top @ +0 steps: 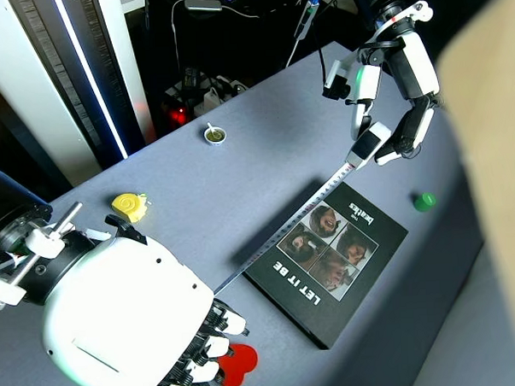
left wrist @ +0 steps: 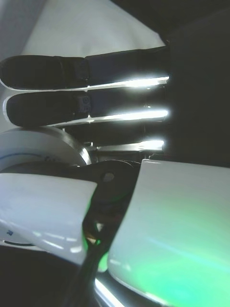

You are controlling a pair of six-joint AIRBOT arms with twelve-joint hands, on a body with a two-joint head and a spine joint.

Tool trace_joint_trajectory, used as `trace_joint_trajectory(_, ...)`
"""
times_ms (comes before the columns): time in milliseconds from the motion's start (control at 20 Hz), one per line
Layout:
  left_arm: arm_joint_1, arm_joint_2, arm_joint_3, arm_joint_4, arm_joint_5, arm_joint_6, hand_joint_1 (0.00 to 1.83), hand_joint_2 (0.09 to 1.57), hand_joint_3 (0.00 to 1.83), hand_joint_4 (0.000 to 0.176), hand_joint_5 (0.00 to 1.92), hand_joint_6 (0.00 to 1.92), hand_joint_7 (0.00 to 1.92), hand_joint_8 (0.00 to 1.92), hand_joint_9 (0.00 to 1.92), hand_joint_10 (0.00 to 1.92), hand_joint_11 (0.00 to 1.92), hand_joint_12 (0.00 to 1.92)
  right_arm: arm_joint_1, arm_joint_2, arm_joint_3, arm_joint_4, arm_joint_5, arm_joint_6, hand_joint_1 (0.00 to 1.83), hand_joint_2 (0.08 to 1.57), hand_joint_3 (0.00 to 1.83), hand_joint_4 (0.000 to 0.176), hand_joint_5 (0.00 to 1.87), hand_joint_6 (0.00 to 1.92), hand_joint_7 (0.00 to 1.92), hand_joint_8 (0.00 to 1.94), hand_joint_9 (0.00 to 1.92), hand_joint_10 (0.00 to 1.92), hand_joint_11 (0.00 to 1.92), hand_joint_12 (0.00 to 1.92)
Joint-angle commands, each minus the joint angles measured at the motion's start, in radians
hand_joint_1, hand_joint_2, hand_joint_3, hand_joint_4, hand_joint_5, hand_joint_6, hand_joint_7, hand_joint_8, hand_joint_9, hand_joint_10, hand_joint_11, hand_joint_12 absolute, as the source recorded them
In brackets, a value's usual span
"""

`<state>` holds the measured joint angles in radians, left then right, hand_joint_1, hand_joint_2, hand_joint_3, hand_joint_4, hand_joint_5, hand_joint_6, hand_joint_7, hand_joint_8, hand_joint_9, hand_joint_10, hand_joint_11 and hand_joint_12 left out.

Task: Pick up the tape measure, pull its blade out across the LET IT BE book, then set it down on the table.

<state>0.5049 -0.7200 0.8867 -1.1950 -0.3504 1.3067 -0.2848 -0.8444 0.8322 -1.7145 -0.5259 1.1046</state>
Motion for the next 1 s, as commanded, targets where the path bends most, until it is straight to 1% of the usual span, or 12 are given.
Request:
trace_joint_trajectory(0, -0.007, 0.006, 0.007, 0.021, -0.063, -0.014, 1.38, 1.10, 0.00, 0.000, 0.87, 1.08, 1.11, 0.65, 0.99, 1.12, 0.86, 1.01, 0.006, 0.003, -0.005, -0.042, -0.035, 0.005, 0.97, 1.20, 0.00, 0.000, 0.64, 0.62, 0.80, 0.30, 0.69, 0.50, 0.41, 1.27)
trace_joint_trajectory(50, -0.007, 0.006, 0.007, 0.021, -0.064, -0.014, 1.38, 1.10, 0.00, 0.000, 0.87, 1.08, 1.12, 0.65, 0.99, 1.12, 0.86, 1.01, 0.006, 0.003, -0.005, -0.042, -0.036, 0.005, 0.82, 1.20, 0.00, 0.000, 0.65, 0.26, 0.76, 0.12, 0.61, 0.31, 0.31, 1.22)
trace_joint_trajectory(100, -0.008, 0.006, 0.007, 0.021, -0.064, -0.014, 1.38, 1.10, 0.00, 0.000, 0.87, 1.08, 1.11, 0.65, 0.99, 1.12, 0.85, 1.01, 0.007, 0.003, -0.005, -0.042, -0.037, 0.005, 0.72, 1.20, 0.00, 0.000, 0.65, 0.09, 0.71, 0.03, 0.58, 0.18, 0.24, 1.19)
trace_joint_trajectory(150, -0.008, 0.006, 0.006, 0.021, -0.065, -0.014, 1.38, 1.10, 0.00, 0.000, 0.87, 1.08, 1.11, 0.65, 0.99, 1.12, 0.85, 1.01, 0.009, 0.003, -0.005, -0.042, -0.040, 0.006, 0.72, 1.20, 0.00, 0.000, 0.65, 0.09, 0.71, 0.03, 0.58, 0.18, 0.24, 1.19)
trace_joint_trajectory(200, -0.008, 0.006, 0.005, 0.021, -0.067, -0.014, 1.38, 1.10, 0.00, 0.000, 0.87, 1.09, 1.12, 0.65, 0.99, 1.12, 0.85, 1.01, 0.012, 0.004, -0.005, -0.042, -0.042, 0.007, 0.50, 1.19, 0.00, 0.000, 0.57, 0.01, 0.55, 0.00, 0.50, 0.04, 0.12, 1.12)
trace_joint_trajectory(250, -0.006, 0.006, 0.005, 0.023, -0.068, -0.014, 1.38, 1.10, 0.00, 0.000, 0.87, 1.09, 1.12, 0.65, 0.99, 1.12, 0.85, 1.01, 0.013, 0.005, -0.005, -0.042, -0.043, 0.008, 0.50, 1.19, 0.00, 0.000, 0.57, 0.01, 0.55, 0.00, 0.50, 0.04, 0.12, 1.12)
trace_joint_trajectory(400, -0.002, 0.006, 0.009, 0.025, -0.068, -0.015, 1.38, 1.09, 0.00, 0.000, 0.90, 1.06, 1.14, 0.59, 1.01, 1.09, 0.88, 0.99, 0.008, 0.003, -0.008, -0.043, -0.039, 0.005, 0.34, 1.08, 0.00, 0.000, 0.33, 0.00, 0.33, 0.00, 0.35, 0.00, 0.01, 1.03)
trace_joint_trajectory(450, 0.001, 0.005, 0.011, 0.025, -0.067, -0.015, 1.38, 1.09, 0.00, 0.000, 0.88, 1.08, 1.12, 0.63, 0.99, 1.11, 0.87, 1.00, 0.004, 0.002, -0.009, -0.047, -0.034, 0.005, 0.23, 1.02, 0.00, 0.000, 0.18, 0.00, 0.20, 0.00, 0.22, 0.00, 0.00, 0.83)
trace_joint_trajectory(550, 0.012, 0.002, 0.019, 0.025, -0.060, -0.021, 1.38, 1.09, 0.00, 0.000, 0.89, 1.04, 1.14, 0.61, 1.01, 1.10, 0.88, 0.99, -0.021, -0.004, -0.020, -0.054, -0.034, 0.008, 0.09, 0.99, 0.00, 0.000, 0.13, 0.00, 0.13, 0.00, 0.13, 0.00, 0.00, 0.69)
trace_joint_trajectory(650, 0.020, -0.008, 0.034, 0.026, -0.050, -0.024, 1.38, 1.09, 0.00, 0.000, 0.90, 1.05, 1.14, 0.60, 1.00, 1.10, 0.88, 0.99, -0.041, -0.004, -0.044, -0.129, -0.042, 0.056, 0.01, 0.99, 0.00, 0.000, 0.10, 0.00, 0.08, 0.00, 0.07, 0.00, 0.00, 0.58)
trace_joint_trajectory(850, 0.045, -0.037, 0.086, 0.026, -0.052, -0.068, 1.38, 1.08, 0.00, 0.000, 0.90, 1.05, 1.15, 0.59, 1.01, 1.08, 0.89, 0.97, -0.089, 0.001, -0.120, -0.378, -0.142, 0.204, 0.00, 0.98, 0.00, 0.001, 0.09, 0.00, 0.07, 0.00, 0.07, 0.00, 0.00, 0.55)
trace_joint_trajectory(950, 0.066, -0.059, 0.124, 0.026, -0.059, -0.103, 1.38, 1.09, 0.00, 0.000, 0.88, 1.07, 1.12, 0.64, 1.00, 1.11, 0.85, 0.99, -0.112, -0.015, -0.153, -0.414, -0.217, 0.214, 0.00, 0.98, 0.00, 0.002, 0.08, 0.00, 0.07, 0.00, 0.07, 0.00, 0.00, 0.55)
